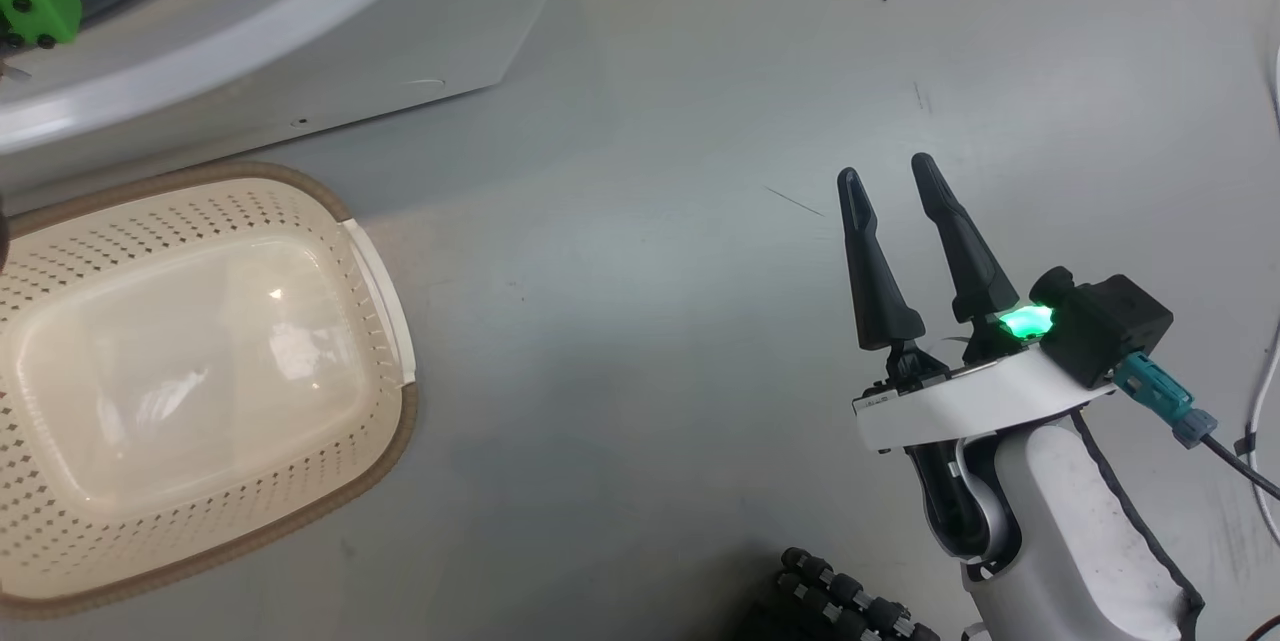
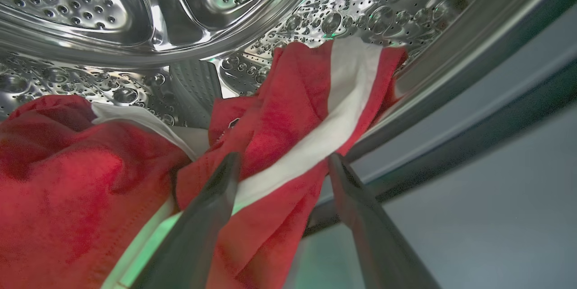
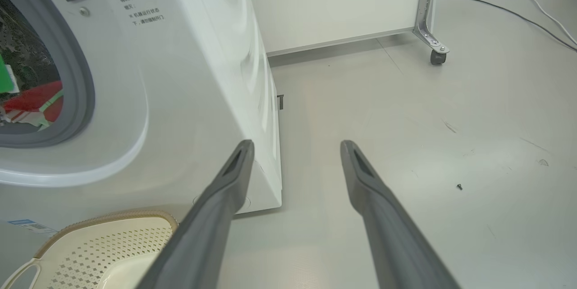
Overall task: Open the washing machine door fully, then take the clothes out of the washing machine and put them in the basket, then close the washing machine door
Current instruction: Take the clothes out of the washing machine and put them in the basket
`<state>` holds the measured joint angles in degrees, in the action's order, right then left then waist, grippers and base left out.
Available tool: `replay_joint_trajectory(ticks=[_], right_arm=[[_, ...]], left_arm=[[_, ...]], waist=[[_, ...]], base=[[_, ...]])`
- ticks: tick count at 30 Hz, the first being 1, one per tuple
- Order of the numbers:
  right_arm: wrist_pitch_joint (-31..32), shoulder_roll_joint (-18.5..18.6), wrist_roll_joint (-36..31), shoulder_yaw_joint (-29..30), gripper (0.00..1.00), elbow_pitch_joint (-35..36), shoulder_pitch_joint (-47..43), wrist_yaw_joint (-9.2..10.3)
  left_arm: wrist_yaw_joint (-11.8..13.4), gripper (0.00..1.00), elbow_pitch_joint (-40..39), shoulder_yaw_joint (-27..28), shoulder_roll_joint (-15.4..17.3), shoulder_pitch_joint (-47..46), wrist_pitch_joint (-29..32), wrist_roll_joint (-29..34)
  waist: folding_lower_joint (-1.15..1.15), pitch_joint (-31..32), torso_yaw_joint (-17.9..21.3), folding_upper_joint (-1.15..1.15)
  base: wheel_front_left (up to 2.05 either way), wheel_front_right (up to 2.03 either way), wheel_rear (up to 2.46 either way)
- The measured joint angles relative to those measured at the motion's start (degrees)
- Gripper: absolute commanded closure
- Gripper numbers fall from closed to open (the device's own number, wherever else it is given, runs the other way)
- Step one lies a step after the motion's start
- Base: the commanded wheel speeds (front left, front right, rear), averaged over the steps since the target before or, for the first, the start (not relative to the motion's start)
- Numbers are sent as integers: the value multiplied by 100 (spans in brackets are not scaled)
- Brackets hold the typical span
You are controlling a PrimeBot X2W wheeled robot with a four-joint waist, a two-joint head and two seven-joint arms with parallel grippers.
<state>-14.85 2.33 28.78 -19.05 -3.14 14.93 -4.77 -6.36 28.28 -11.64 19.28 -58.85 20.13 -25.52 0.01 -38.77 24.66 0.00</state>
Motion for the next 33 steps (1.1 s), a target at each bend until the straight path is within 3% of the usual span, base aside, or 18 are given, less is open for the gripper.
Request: replay_joint_trajectory(ticks=[7,11,13,14,15,22,33], right_arm=[[0,-1,47,-44,0,0,92,40],[0,-1,47,-69,0,-5,104,40],[0,-1,47,-70,0,-9,105,40],[0,-1,47,-70,0,-11,106,40],[0,-1,47,-69,0,-12,107,40],[0,-1,32,-1,0,-68,118,66],[0,0,-182,148,0,-122,117,82]], left_arm=[[23,0,394,-32,138,-209,158,204],[187,0,642,-12,146,-314,316,231],[250,60,734,-22,146,-379,420,238],[256,97,787,-22,143,-409,460,242],[260,100,827,-25,137,-428,471,242],[312,100,1048,-120,1,-430,369,296],[449,100,1094,-109,-300,-386,-469,308]], waist=[[0,-82,96,0],[0,-80,97,0],[0,-72,93,0],[0,-67,90,0],[0,-61,87,0],[0,35,36,0],[0,214,-176,0]], base=[[0,0,0],[0,0,0],[0,0,0],[0,0,0],[0,0,0],[0,0,0],[0,0,0]])
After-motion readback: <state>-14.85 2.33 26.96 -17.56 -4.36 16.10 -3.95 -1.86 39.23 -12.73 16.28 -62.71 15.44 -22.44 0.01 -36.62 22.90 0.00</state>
